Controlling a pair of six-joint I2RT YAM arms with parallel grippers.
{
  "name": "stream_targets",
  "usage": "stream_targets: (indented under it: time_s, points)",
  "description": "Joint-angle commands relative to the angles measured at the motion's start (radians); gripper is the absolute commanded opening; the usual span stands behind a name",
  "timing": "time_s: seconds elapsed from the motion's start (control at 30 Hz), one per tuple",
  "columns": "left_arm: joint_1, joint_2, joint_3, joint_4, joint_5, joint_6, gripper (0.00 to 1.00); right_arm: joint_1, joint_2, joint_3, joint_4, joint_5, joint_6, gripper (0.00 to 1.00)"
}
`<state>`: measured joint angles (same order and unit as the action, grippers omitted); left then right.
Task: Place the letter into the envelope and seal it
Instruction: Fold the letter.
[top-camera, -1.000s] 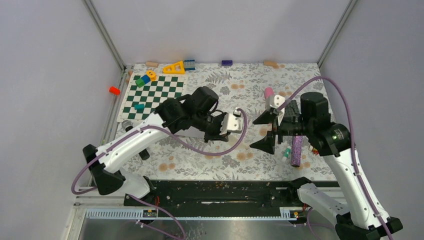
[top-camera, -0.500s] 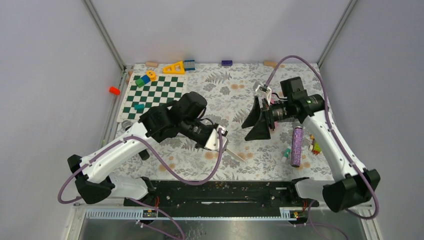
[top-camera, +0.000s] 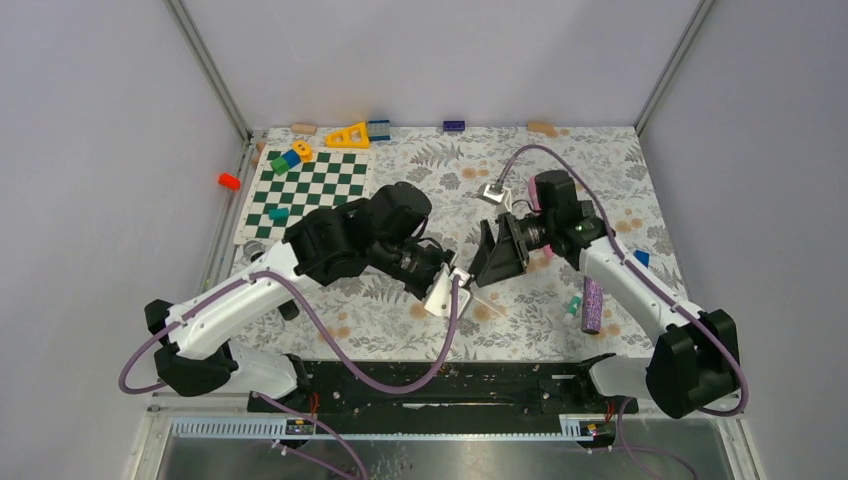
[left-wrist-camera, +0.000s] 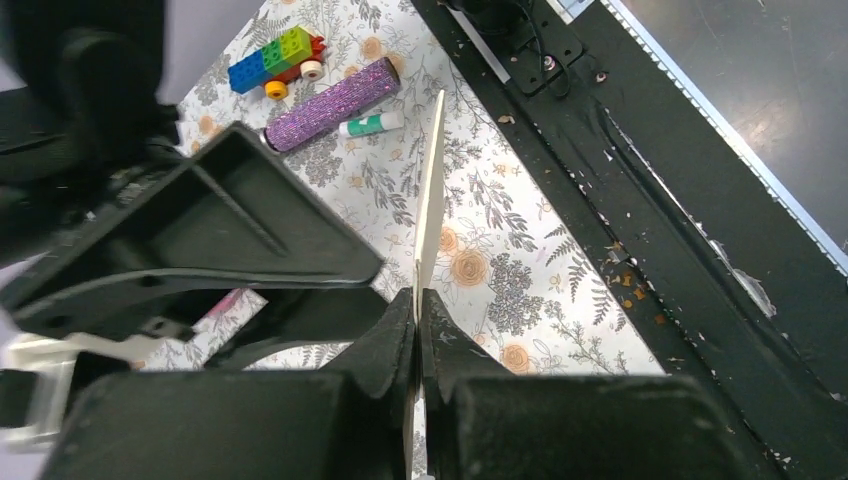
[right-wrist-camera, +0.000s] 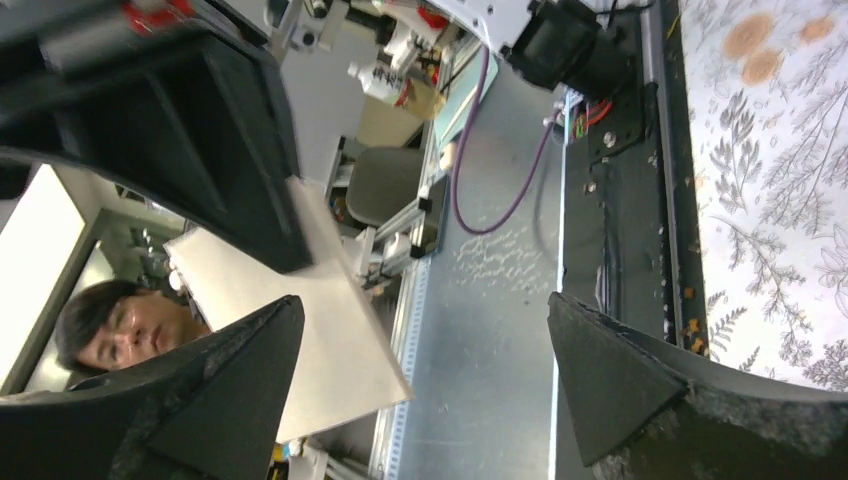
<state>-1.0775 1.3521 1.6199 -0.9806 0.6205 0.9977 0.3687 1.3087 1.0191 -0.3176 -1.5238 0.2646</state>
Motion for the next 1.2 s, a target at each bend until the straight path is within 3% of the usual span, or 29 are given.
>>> stream_targets:
  time_s: [0.0, 0.2, 0.6, 0.67, 0.73, 0.8, 0.83, 0.87, 0.97, 1.17]
  points:
    - [-0.009, 0.006, 0.066, -0.011, -0.026, 0.029, 0.00, 0.033, -0.063, -0.135, 0.523, -0.093, 0.412, 0.98]
    - [-0.010, 0.024, 0.061, -0.017, -0.031, 0.033, 0.00, 0.037, -0.142, -0.131, 0.339, -0.095, 0.272, 0.97]
    - [-0.018, 0.057, 0.089, -0.042, -0.130, 0.033, 0.00, 0.035, -0.148, -0.176, 0.389, -0.094, 0.307, 0.99]
    - [-0.028, 0.070, 0.108, -0.050, -0.174, 0.014, 0.00, 0.020, -0.133, -0.180, 0.542, -0.096, 0.438, 0.98]
    - [-0.034, 0.071, 0.109, -0.068, -0.206, 0.022, 0.00, -0.011, -0.146, -0.218, 0.821, -0.091, 0.621, 0.98]
    - [-0.038, 0.056, 0.088, -0.078, -0.215, 0.037, 0.00, -0.046, -0.175, -0.287, 1.309, -0.091, 0.899, 0.99]
    - [-0.039, 0.046, 0.075, -0.077, -0.219, 0.043, 0.00, -0.063, -0.167, -0.295, 1.565, -0.095, 1.129, 0.99]
    - [-0.039, 0.032, 0.061, -0.076, -0.224, 0.049, 0.00, -0.084, -0.143, -0.283, 1.730, -0.096, 1.274, 1.00]
    - [-0.040, 0.002, 0.025, -0.047, -0.271, 0.054, 0.00, -0.139, -0.107, -0.227, 1.774, -0.096, 1.369, 0.94]
    - [-0.042, -0.024, -0.035, 0.044, -0.418, 0.039, 0.00, -0.211, -0.219, -0.219, 1.773, -0.098, 1.206, 0.97]
